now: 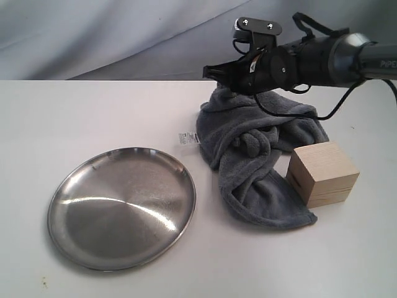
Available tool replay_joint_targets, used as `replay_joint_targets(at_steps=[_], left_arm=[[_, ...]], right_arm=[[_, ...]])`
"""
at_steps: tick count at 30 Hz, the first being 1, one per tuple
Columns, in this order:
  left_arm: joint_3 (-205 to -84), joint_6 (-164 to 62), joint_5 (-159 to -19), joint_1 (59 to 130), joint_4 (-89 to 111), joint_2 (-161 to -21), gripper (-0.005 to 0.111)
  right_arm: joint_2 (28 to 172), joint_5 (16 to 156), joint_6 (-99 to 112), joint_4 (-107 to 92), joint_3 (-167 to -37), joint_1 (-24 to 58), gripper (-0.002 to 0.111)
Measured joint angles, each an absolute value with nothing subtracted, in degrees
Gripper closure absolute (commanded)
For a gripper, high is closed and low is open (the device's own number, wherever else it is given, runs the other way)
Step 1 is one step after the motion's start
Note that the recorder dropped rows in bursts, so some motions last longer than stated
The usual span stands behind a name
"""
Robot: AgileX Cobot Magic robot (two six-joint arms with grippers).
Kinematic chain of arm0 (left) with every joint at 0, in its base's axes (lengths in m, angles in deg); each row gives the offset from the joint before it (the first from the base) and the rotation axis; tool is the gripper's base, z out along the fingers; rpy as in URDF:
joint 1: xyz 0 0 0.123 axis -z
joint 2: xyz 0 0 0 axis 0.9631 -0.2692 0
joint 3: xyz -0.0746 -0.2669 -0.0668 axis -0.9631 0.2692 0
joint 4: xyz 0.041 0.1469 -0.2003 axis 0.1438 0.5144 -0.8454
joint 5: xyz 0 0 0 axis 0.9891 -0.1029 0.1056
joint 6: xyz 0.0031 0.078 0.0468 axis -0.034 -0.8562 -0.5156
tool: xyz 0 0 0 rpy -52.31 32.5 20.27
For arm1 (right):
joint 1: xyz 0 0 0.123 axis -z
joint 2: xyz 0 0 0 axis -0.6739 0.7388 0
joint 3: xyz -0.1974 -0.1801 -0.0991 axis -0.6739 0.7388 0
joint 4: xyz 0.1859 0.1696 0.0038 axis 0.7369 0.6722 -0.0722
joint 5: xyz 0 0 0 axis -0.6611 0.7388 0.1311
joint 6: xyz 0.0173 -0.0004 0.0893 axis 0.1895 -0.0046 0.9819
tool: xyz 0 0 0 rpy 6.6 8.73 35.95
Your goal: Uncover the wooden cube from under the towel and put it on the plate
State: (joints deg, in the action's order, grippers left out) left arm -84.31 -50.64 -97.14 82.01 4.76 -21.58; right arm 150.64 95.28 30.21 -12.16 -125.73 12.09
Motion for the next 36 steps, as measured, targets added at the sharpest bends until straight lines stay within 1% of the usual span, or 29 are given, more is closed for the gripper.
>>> replay_joint_targets(at_steps=[6, 7, 8, 10, 15, 17, 18, 27, 33, 36], left_arm=[[-84.31, -50.64, -97.14, 82.01, 4.76, -21.58, 0.107], [-84.31, -50.64, -97.14, 82.01, 4.76, -21.58, 0.107], [-84.31, -50.64, -97.14, 82.01, 4.76, -21.58, 0.107], [-84.31, -50.64, -97.14, 82.01, 4.76, -21.58, 0.107], [-84.31, -50.64, -97.14, 82.01, 4.76, -21.58, 0.107], [-84.31, -50.64, -97.14, 82.01, 4.76, -21.58, 0.107], [-84.31, -50.64, -97.14, 82.01, 4.76, -21.58, 0.107], [-84.31, -50.64, -97.14, 82.01, 4.76, -21.58, 0.107], [-84.31, -50.64, -97.14, 82.01, 4.76, -21.58, 0.107], [-84.31, -50.64, -97.14, 82.01, 4.76, -21.58, 0.107]], right_arm=[[151.49, 95.18, 30.37, -11.93, -125.73, 12.09, 0.108], [151.49, 95.07, 30.37, -11.93, -125.73, 12.09, 0.105], [151.49, 95.07, 30.37, -11.84, -125.73, 12.09, 0.101], [151.49, 95.07, 30.37, -11.84, -125.73, 12.09, 0.086], [151.49, 96.18, 30.37, -11.59, -125.73, 12.09, 0.034], [151.49, 97.33, 30.37, -10.81, -125.73, 12.09, 0.023], [151.49, 97.98, 30.37, -10.41, -125.73, 12.09, 0.021], [151.49, 100.95, 30.58, -9.52, -125.73, 12.09, 0.021], [148.44, 102.79, 30.68, -9.16, -125.73, 12.09, 0.021], [145.73, 105.84, 30.79, -9.16, -125.73, 12.09, 0.021]])
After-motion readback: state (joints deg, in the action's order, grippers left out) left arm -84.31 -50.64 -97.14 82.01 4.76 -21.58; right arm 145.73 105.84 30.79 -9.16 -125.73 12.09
